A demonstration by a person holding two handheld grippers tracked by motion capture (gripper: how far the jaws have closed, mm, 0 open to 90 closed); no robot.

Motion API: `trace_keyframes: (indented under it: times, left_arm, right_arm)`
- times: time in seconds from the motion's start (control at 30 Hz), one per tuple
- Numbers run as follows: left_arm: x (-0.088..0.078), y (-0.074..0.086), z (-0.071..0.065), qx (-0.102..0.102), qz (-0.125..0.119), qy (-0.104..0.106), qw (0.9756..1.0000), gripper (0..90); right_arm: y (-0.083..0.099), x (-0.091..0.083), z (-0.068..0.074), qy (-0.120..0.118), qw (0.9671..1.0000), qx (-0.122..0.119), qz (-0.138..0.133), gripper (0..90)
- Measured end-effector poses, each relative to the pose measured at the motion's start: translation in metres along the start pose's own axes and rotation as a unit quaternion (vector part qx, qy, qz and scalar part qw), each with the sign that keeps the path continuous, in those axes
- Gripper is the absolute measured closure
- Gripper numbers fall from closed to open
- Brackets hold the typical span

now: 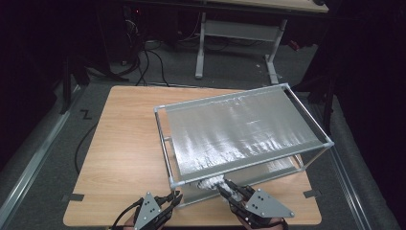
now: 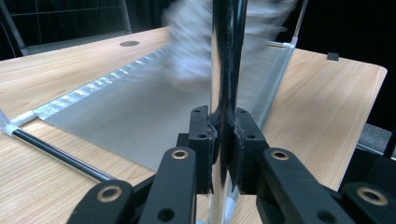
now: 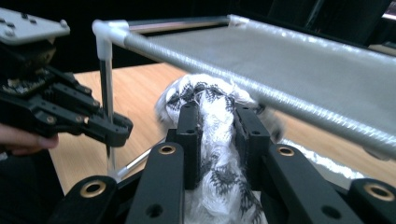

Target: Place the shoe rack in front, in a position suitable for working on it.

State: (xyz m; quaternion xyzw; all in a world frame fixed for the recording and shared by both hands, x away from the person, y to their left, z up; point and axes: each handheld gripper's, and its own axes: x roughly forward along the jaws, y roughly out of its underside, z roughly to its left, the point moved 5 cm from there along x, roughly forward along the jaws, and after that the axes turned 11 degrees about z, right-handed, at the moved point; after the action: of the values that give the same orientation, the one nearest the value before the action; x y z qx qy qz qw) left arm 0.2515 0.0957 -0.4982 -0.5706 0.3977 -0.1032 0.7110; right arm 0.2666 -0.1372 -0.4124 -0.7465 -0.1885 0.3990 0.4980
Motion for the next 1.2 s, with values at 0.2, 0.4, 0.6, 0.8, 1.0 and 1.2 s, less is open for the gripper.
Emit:
trace_keyframes:
  times: [0.2,0.4,0.6,0.8,1.0,1.2]
  left_arm:
    - [0.000,0.000,0.000,0.002,0.000,0.000,1.0000,80.4]
    - [0.000,0.000,0.000,0.004,0.001,0.000,1.0000,80.4]
    - [0.000,0.000,0.000,0.004,0.000,0.001,1.0000,80.3]
    - [0.000,0.000,0.000,0.004,0.000,0.001,1.0000,80.3]
    - [0.000,0.000,0.000,0.005,0.001,0.001,1.0000,80.3]
    - [0.000,0.000,0.000,0.004,0.001,0.003,1.0000,80.3]
  right_arm:
    - [-0.015,-0.015,0.005,-0.006,0.9993,0.008,-0.035,76.2]
    - [-0.032,-0.026,0.004,0.009,0.9977,0.003,-0.067,76.2]
    - [-0.056,-0.042,-0.006,0.027,0.9932,0.011,-0.112,76.2]
    - [-0.083,-0.051,-0.021,0.051,0.9894,0.012,-0.136,76.1]
    - [-0.100,-0.026,-0.034,0.090,0.9886,0.011,-0.121,75.8]
    - [-0.108,0.008,-0.043,0.100,0.9899,0.024,-0.097,75.2]
